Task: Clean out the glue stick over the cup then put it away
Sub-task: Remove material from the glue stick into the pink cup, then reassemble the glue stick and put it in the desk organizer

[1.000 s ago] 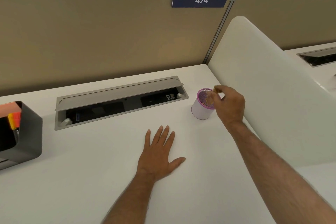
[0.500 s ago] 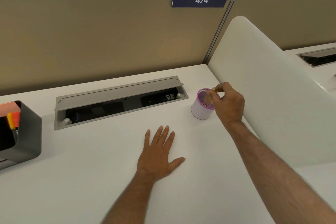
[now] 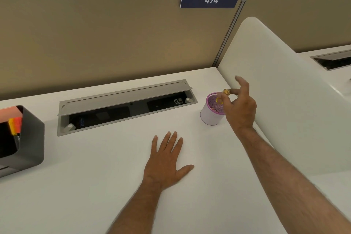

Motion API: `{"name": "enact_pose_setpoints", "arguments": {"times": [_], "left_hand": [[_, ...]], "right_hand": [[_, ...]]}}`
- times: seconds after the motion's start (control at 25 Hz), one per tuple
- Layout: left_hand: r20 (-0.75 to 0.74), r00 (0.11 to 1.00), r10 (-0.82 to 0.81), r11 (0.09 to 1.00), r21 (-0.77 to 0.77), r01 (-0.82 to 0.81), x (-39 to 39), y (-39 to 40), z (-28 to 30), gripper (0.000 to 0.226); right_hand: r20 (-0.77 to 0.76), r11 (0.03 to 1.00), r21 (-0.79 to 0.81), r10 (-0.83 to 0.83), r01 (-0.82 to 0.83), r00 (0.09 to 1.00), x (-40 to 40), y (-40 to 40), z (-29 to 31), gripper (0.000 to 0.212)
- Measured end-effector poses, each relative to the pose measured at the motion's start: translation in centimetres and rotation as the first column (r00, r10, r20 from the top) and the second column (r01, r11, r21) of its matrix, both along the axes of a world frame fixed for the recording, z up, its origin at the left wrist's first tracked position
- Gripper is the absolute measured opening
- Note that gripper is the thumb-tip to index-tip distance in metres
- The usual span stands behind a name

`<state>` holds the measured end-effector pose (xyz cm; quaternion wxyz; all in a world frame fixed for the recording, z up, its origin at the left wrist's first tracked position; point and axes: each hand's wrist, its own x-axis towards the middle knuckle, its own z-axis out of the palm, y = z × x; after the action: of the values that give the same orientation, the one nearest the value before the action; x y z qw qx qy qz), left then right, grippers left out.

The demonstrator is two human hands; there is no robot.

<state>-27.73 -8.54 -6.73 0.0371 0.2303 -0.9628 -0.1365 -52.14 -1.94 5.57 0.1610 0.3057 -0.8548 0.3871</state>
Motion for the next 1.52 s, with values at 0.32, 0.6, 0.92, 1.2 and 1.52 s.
{"name": "enact_pose_setpoints", "arguments": {"times": [0.32, 0.6, 0.92, 1.2, 1.52], "left_hand": [[-0.004, 1.0, -0.001, 1.0, 0.002, 0.001, -0.1, 0.0, -0.1, 0.088], [-0.008, 1.0, -0.001, 1.0, -0.002, 0.001, -0.1, 0.0, -0.1, 0.088], [-0.19, 0.974, 0.121, 0.982, 0.165, -0.09, -1.2, 0.2, 1.5, 0.084], [-0.59, 0.686, 0.427, 0.742, 0.662, 0.107, -10.3, 0.6, 10.0, 0.051], [-0.685, 0.658, 0.313, 0.86, 0.498, 0.109, -11.8, -0.5, 11.0, 0.031]], "right_hand": [[-0.055, 1.0, 0.01, 0.029, -0.028, 0.998, -0.1, 0.1, -0.2, 0.025], [0.176, 0.977, -0.212, 0.038, 0.0, 0.984, 0.1, -0.3, -0.2, 0.037], [0.73, 0.771, -0.527, 0.194, 0.359, 0.656, 0.3, 0.1, 1.2, 0.014], [0.831, 0.749, -0.481, 0.555, 0.455, -0.035, 3.7, 1.7, 2.0, 0.023], [0.753, 0.844, -0.522, 0.386, 0.126, 0.533, 4.2, 3.4, 2.1, 0.012]]}}
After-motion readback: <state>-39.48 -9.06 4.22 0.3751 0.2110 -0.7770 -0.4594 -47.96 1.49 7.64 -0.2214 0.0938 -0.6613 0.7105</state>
